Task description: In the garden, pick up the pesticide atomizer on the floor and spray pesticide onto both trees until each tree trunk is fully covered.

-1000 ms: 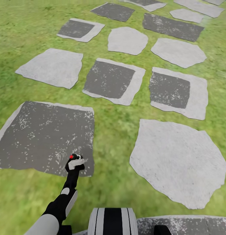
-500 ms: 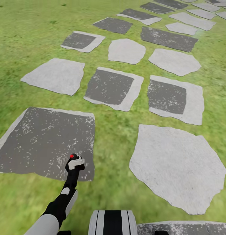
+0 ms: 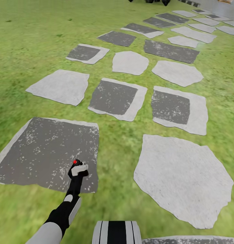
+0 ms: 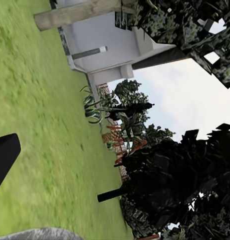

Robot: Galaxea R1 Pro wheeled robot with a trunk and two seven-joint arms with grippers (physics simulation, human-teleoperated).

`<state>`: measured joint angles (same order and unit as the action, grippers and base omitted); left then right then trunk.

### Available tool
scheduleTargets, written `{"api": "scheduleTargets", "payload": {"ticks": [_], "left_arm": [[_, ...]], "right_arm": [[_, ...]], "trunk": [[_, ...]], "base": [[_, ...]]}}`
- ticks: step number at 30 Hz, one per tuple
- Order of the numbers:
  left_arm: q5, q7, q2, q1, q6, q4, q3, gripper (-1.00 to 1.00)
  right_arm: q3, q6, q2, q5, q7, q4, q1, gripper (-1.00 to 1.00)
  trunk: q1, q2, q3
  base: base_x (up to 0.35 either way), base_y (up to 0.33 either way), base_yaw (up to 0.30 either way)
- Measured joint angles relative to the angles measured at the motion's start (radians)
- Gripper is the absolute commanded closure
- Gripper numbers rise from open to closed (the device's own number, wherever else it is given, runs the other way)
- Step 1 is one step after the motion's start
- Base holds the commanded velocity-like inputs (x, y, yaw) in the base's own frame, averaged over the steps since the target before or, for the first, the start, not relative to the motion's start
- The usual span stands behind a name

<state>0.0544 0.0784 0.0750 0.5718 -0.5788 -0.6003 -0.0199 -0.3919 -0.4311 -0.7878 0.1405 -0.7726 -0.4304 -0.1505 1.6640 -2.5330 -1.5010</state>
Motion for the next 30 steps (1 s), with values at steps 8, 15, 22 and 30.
{"api": "scheduleTargets", "payload": {"ticks": [8,15,22,30], "left_arm": [[-0.002,-0.002,0.012,0.000,-0.001,0.008,-0.006,1.00],[-0.004,-0.003,0.008,0.000,-0.001,0.029,-0.005,1.00],[-0.035,-0.005,0.007,0.000,0.000,0.030,-0.004,1.00],[-0.130,-0.007,0.007,0.000,0.002,0.031,-0.006,1.00]], "right_arm": [[0.001,0.001,0.014,0.000,0.000,-0.002,0.000,-1.00],[0.005,0.001,0.031,0.000,0.000,-0.004,0.000,-1.00],[0.005,0.001,0.036,-0.001,0.000,-0.004,-0.001,-1.00],[0.005,0.001,0.037,0.000,0.000,-0.007,-0.003,-1.00]], "trunk": [[-0.004,0.002,0.031],[-0.007,0.004,0.058],[-0.010,0.005,0.085],[-0.013,0.007,0.116]], "base": [[0.000,0.000,0.000],[0.000,0.000,0.000],[0.000,0.000,0.000],[0.000,0.000,0.000]]}}
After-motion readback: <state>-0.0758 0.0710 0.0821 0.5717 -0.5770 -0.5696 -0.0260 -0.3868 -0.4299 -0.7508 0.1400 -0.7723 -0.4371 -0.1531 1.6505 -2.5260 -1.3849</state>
